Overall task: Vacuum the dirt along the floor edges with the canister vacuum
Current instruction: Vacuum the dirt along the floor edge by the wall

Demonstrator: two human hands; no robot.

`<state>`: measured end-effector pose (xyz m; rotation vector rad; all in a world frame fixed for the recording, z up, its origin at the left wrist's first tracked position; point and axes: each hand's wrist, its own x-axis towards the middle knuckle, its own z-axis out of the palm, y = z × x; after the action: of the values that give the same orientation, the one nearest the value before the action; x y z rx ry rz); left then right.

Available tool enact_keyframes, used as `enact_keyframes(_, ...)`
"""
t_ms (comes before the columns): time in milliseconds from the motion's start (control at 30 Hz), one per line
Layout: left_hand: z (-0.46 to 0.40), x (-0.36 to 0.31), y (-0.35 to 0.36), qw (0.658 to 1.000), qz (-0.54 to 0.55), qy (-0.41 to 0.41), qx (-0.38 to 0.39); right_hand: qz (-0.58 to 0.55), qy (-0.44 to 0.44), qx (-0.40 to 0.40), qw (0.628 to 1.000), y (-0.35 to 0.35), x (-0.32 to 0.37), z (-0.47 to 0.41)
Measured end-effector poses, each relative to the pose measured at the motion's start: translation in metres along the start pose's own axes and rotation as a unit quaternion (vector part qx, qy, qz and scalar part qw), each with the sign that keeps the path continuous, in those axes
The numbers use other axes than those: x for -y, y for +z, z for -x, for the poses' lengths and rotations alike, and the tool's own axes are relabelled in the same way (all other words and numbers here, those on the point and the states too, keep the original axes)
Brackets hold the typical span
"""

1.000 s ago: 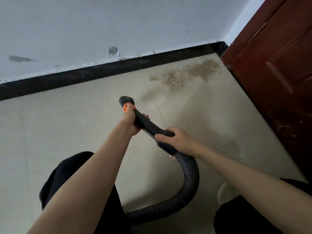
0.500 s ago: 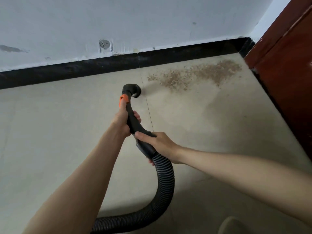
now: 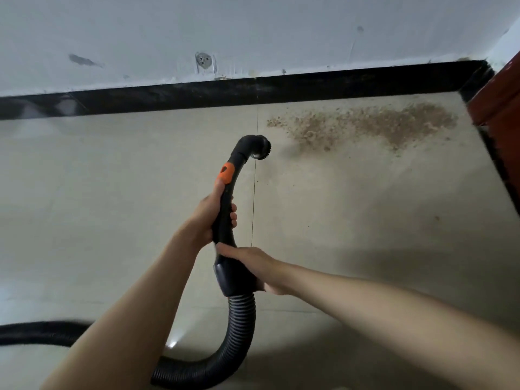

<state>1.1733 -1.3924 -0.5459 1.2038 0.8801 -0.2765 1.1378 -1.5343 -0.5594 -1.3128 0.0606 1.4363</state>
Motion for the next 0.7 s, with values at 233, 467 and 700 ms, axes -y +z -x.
enact_keyframes(233,-0.003,0.045,0.015,0.998,0.047,0.009,-0.039,-0.004,0.038,-0.005,0.999,-0.019,-0.025,0.007)
enact_keyframes(467,0.010,0.064,-0.015,0.996,0.091,-0.008,-0.023,0.122,0.061,0.025,0.990,0.000,-0.031,0.001)
enact_keyframes(700,0.021,0.090,-0.023,0.995,0.097,-0.016,0.010,0.182,0.041,-0.073,0.980,-0.017,-0.011,0.007)
